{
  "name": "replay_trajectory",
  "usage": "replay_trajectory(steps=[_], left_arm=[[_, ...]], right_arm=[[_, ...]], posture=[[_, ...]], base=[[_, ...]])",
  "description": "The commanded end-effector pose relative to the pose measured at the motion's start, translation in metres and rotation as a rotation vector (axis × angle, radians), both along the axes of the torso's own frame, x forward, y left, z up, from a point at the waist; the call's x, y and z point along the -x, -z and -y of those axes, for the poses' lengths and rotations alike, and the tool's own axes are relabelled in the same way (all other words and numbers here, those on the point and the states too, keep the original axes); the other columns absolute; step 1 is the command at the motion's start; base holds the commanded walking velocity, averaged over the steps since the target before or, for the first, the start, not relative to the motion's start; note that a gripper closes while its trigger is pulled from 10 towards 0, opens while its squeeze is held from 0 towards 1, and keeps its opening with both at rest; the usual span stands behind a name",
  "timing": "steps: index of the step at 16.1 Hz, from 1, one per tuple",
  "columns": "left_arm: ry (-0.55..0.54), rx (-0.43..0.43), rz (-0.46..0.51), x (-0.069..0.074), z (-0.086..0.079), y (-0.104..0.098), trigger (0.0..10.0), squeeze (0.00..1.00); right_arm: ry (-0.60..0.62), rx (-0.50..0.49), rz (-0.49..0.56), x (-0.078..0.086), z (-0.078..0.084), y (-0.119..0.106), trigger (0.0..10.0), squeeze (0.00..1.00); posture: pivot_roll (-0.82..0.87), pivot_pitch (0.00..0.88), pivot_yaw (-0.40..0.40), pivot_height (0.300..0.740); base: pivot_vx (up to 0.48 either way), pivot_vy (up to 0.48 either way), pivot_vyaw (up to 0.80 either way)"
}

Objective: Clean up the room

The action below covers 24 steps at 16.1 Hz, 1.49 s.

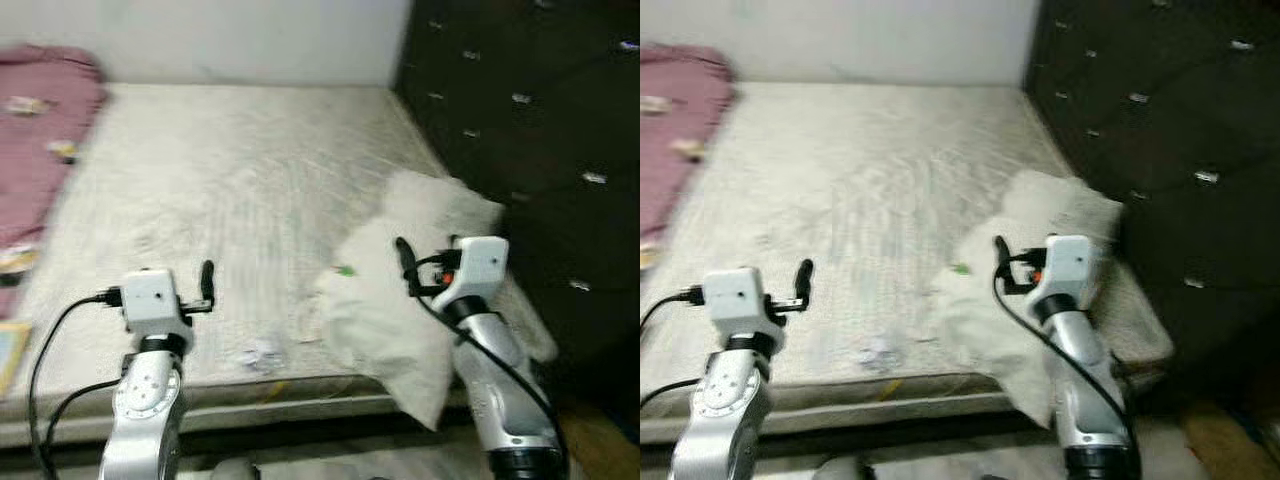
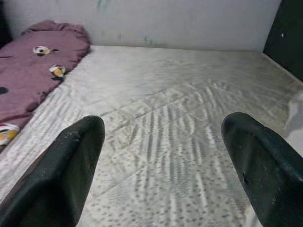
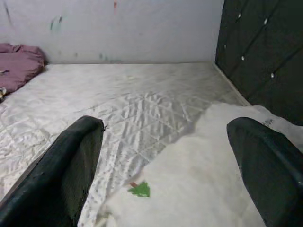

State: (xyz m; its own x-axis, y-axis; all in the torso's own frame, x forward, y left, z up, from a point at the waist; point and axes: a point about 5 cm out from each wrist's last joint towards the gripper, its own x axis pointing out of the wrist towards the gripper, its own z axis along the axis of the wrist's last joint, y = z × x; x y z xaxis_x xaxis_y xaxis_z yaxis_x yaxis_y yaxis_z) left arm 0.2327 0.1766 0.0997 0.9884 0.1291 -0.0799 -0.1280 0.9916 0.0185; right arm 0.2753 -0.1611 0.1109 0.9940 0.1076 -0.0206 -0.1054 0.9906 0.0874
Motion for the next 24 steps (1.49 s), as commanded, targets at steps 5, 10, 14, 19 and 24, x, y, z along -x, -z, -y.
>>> replay_trajectory(steps=[5, 10, 14, 19, 24], left_arm=[[0.019, 0.0, 0.032, -0.005, -0.004, -0.006, 10.0, 0.0], [-0.032, -0.028, 0.031, -0.003, -0.013, -0.003, 10.0, 0.0], [0.03, -0.033, 0.068, -0.015, -0.004, -0.012, 10.0, 0.0], [0.029, -0.042, 0.07, -0.013, -0.008, -0.013, 10.0, 0.0], [0.036, -0.039, 0.069, -0.012, -0.008, -0.012, 10.0, 0.0]], right_arm=[[0.073, 0.022, -0.007, -0.005, 0.005, 0.0, 10.0, 0.0], [0.096, 0.026, -0.024, -0.006, 0.006, 0.005, 10.0, 0.0], [0.06, 0.037, 0.004, -0.007, 0.002, 0.0, 10.0, 0.0], [0.08, 0.05, 0.016, -0.012, 0.003, -0.003, 10.0, 0.0], [0.094, 0.052, 0.015, -0.012, 0.005, -0.003, 10.0, 0.0]], posture=[[0.02, 0.023, -0.075, 0.74], [0.01, 0.017, -0.077, 0.74], [0.02, 0.014, -0.078, 0.74], [0.02, 0.023, -0.078, 0.74], [0.02, 0.036, -0.08, 0.74]], base=[[0.0, 0.48, 0.0], [0.0, 0.36, 0.0], [0.0, 0.0, 0.0], [0.0, 0.0, 0.74], [0.0, 0.0, 0.79]])
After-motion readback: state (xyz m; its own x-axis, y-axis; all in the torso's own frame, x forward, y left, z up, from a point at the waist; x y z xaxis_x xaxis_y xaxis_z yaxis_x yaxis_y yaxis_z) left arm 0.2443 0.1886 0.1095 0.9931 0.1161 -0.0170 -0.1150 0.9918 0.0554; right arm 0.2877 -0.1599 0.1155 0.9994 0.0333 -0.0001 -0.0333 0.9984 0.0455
